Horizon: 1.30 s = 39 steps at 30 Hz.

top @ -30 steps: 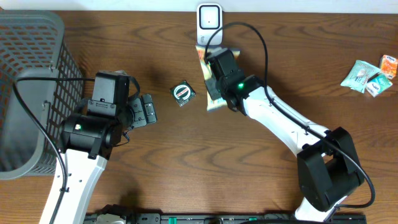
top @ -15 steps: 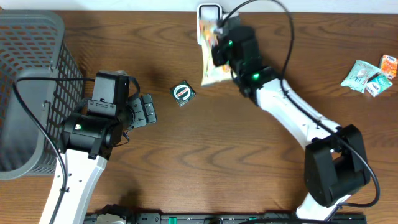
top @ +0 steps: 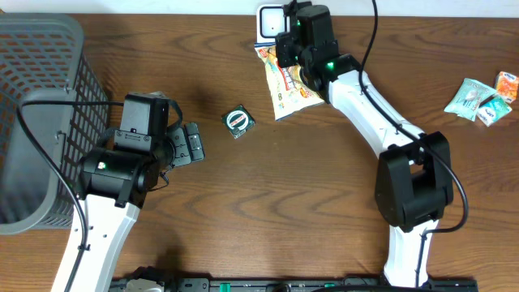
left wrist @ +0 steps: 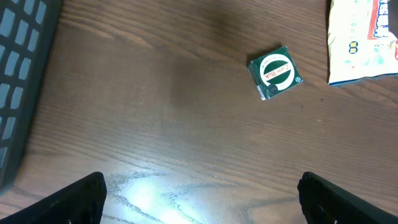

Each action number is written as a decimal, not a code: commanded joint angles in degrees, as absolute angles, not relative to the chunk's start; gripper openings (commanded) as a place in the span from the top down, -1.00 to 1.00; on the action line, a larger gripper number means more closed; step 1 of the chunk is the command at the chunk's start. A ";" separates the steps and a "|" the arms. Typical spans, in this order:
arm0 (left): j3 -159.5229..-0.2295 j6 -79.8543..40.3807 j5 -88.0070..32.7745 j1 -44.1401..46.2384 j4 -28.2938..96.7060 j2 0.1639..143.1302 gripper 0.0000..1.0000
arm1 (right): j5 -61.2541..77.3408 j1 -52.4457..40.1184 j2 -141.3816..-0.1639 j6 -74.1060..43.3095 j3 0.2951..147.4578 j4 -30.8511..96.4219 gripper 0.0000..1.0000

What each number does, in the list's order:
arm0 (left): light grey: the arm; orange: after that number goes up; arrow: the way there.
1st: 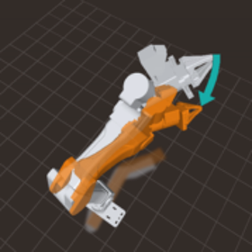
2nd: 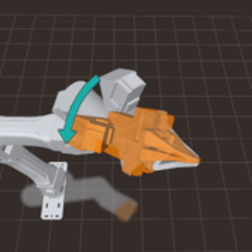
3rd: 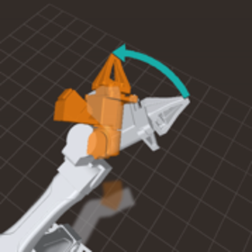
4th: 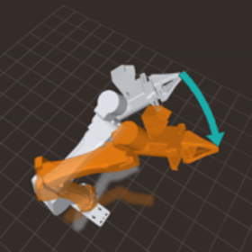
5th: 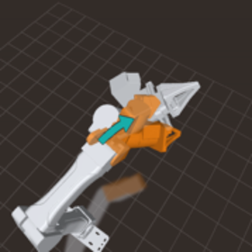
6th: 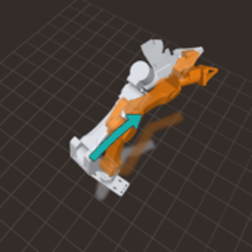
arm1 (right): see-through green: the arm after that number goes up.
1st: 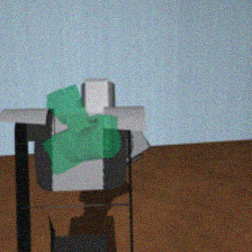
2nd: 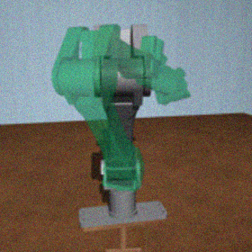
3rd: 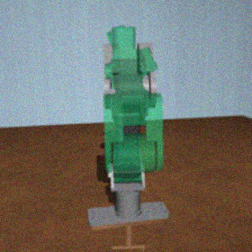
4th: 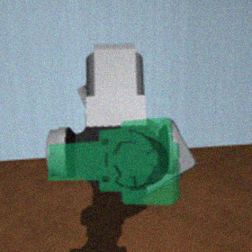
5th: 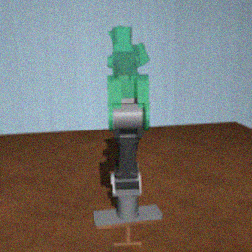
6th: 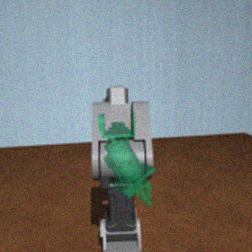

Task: Scan the item barcode
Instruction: 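Carry the snack bag up under the white scanner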

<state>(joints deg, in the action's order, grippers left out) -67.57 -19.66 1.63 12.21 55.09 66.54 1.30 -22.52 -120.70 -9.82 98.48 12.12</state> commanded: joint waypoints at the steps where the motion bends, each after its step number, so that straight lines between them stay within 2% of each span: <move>1: -68.10 -20.18 1.52 12.12 55.07 66.65 -0.96 | 0.84 -22.63 -122.32 -7.22 100.12 13.93 0.27; 4: -68.10 -20.18 1.54 12.12 55.07 66.65 -0.96 | 3.66 -22.65 -124.11 -3.49 100.14 16.40 0.14; 14: -68.07 -20.18 1.52 12.12 55.07 66.65 -0.96 | 6.37 -22.52 -127.81 -3.70 105.89 30.63 0.02; 18: -68.10 -20.18 1.52 12.12 55.07 66.65 -0.96 | 6.35 -22.48 -127.85 -3.07 114.28 36.18 0.02; 22: -68.10 -20.18 1.54 12.12 55.07 66.65 -0.96 | 5.85 -22.48 -129.45 -2.61 121.12 40.45 0.15; 24: -68.10 -20.18 1.54 12.12 55.07 66.65 -0.95 | 5.13 -22.41 -131.37 -2.44 123.22 42.04 0.14; 27: -68.10 -20.18 1.54 12.12 55.05 66.65 -0.96 | 2.00 -22.37 -134.65 -2.48 123.55 42.72 0.11; 32: -68.07 -20.18 1.52 12.12 55.07 66.65 -0.95 | 0.43 -22.33 -139.33 -2.50 123.55 45.50 -0.09; 39: -68.07 -20.18 1.54 12.12 55.07 66.65 -0.96 | 0.36 -22.44 -142.61 -2.48 123.52 51.00 -0.12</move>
